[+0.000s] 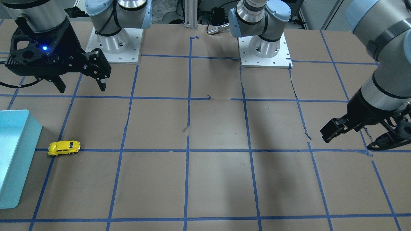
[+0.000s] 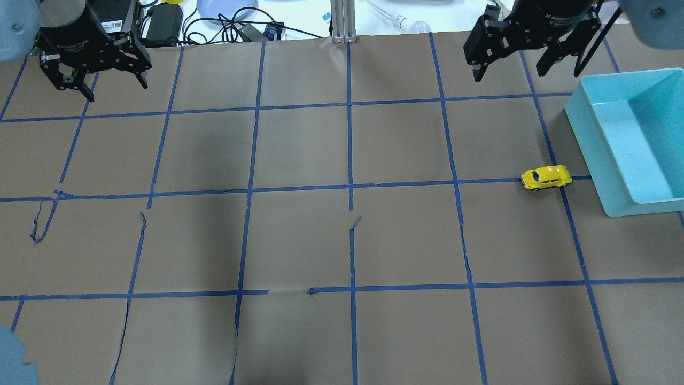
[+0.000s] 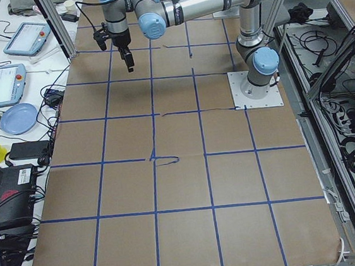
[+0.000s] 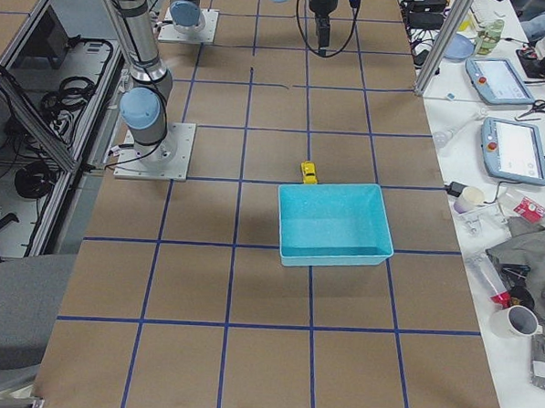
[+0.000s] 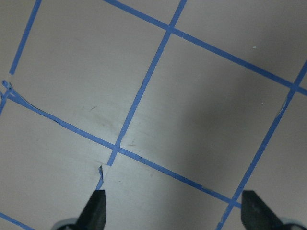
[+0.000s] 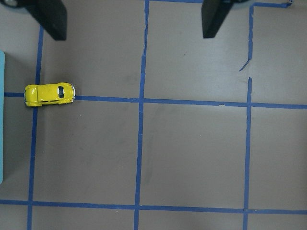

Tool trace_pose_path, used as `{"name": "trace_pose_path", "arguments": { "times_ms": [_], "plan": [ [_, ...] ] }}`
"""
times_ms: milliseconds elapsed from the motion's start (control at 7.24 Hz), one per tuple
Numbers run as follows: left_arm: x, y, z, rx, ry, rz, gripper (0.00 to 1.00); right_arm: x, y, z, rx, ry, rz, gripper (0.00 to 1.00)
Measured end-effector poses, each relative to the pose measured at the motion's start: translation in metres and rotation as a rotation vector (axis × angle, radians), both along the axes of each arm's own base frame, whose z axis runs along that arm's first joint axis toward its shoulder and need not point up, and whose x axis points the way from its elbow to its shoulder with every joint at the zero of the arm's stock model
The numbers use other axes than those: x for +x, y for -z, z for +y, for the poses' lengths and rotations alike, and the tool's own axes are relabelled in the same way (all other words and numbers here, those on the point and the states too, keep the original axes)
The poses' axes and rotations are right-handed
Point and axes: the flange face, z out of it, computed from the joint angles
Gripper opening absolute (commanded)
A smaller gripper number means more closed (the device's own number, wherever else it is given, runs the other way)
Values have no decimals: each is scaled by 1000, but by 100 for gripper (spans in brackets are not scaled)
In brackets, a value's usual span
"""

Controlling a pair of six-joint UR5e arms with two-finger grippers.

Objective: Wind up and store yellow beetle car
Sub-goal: 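Move the right gripper down over the car beside the blue bin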

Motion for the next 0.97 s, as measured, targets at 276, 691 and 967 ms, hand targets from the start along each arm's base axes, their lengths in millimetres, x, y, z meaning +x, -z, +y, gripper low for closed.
{"name": "trace_pose_path", "arguments": {
  "times_ms": [276,691,967],
  "plan": [
    [-34,-18,12,-25,79,17,100,1,9,-1,15,-168,-13,100],
    [-138,-30,39,-34,253,80,100,-5,24,2,76,-573,-14,100],
    [-152,-38,52,-32,272,83,100,-38,57,-3,164,-877,-52,100]
  ]
}}
